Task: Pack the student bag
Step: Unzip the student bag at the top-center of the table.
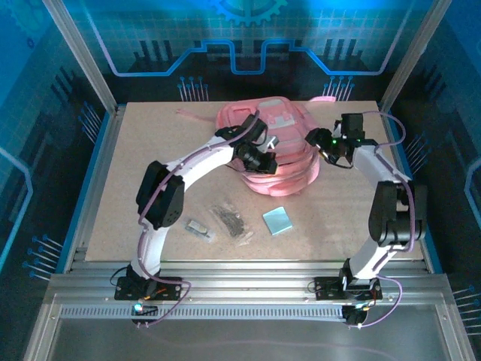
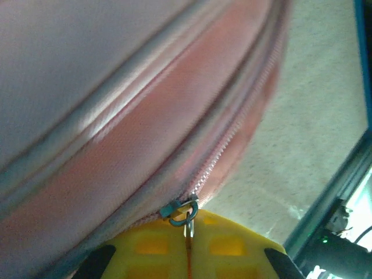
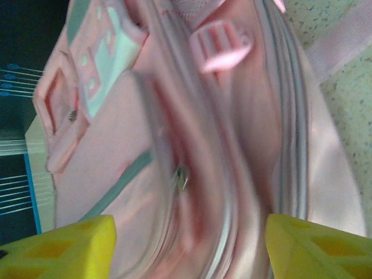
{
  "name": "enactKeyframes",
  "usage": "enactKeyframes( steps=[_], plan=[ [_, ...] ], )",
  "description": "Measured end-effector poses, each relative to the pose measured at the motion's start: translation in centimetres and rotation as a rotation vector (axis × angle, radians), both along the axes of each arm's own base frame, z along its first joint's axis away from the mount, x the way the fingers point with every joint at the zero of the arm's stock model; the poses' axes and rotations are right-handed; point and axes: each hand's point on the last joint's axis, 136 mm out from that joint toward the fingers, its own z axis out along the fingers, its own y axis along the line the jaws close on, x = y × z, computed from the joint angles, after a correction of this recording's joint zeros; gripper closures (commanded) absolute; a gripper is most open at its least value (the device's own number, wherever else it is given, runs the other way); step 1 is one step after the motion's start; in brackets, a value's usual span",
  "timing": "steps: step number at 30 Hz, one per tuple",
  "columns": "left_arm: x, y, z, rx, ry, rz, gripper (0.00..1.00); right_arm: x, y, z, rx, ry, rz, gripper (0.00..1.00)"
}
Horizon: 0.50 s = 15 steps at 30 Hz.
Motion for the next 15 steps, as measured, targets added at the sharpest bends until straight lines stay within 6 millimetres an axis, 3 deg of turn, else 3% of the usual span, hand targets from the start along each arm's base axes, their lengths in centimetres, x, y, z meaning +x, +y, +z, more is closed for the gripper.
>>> enactKeyframes(
  steps=[4, 7, 10, 11, 13, 15],
  plan=[
    [0.8, -1.6, 0.4, -0.033, 0.016, -0.007, 1.0, -2.7, 0.9, 0.9, 0.056, -0.014, 0.001, 0.26],
    [0.8, -1.7, 0.5, -0.035, 0.022, -0.011, 1.0, -3.8, 2.3, -0.3, 0.092, 0.015, 0.002, 0.26],
    [0.6, -1.6, 0.4, -0.032, 0.029, -0.012, 1.0, -3.4, 4.2, -1.6, 0.118, 0.041, 0.016, 0.32],
    [0.6, -1.6, 0.4, -0.031, 0.031, -0.012, 1.0, -3.1, 4.7, -2.1, 0.123, 0.05, 0.021, 0.4],
    [0.5, -1.5, 0.1, -0.027, 0.036, -0.012, 1.0, -2.3, 5.6, -3.3, 0.119, 0.073, 0.024, 0.73],
    [0.4, -1.2, -0.7, -0.012, 0.041, -0.006, 1.0, -1.7, 6.3, -4.5, 0.121, 0.103, 0.024, 1.0]
  ],
)
